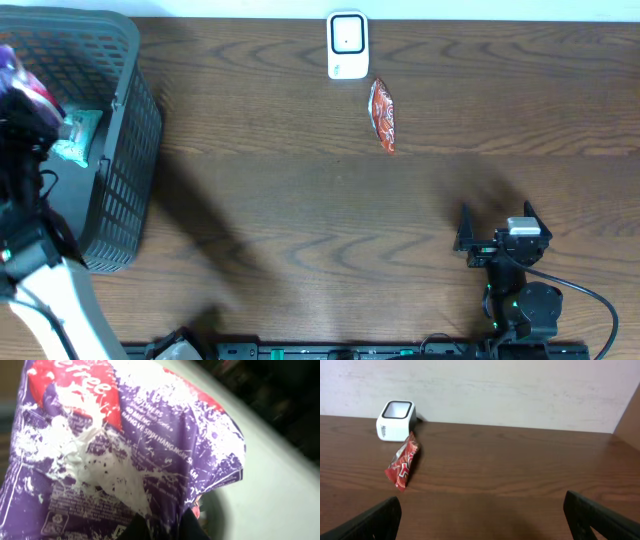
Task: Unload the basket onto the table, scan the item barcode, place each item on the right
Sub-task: 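Place the purple packet beside the red packet near the scanner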
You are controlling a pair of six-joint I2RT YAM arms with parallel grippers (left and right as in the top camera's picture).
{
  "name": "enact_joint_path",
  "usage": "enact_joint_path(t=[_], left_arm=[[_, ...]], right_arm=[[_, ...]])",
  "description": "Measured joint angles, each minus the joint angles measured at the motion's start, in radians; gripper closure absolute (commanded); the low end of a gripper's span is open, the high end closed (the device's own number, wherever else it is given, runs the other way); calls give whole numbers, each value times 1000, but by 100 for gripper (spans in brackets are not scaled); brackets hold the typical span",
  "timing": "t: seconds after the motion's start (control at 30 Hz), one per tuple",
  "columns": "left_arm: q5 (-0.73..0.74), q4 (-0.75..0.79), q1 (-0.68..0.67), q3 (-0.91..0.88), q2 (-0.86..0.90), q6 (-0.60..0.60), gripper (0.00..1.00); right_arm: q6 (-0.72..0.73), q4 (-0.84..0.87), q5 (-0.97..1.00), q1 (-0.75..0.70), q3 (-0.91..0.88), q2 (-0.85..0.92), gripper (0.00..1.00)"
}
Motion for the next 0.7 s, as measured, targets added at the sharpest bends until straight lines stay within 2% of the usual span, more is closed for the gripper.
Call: enact_joint_path(t=[0.17, 0.27, 0.37, 0.5, 0.7], left_arm=[[82, 135, -8, 1, -92, -119, 93], [132, 204, -79, 2, -117, -190, 93], [164, 214, -239, 2, -114, -222, 93], [179, 212, -468, 2, -49, -192, 93], [45, 193, -744, 2, 137, -117, 93]], right_arm=[[0, 1, 0, 0, 0, 0, 1], [0, 0, 0, 0, 0, 0, 1], [0, 0, 0, 0, 0, 0, 1], [0, 0, 0, 0, 0, 0, 1], [0, 0, 0, 0, 0, 0, 1]])
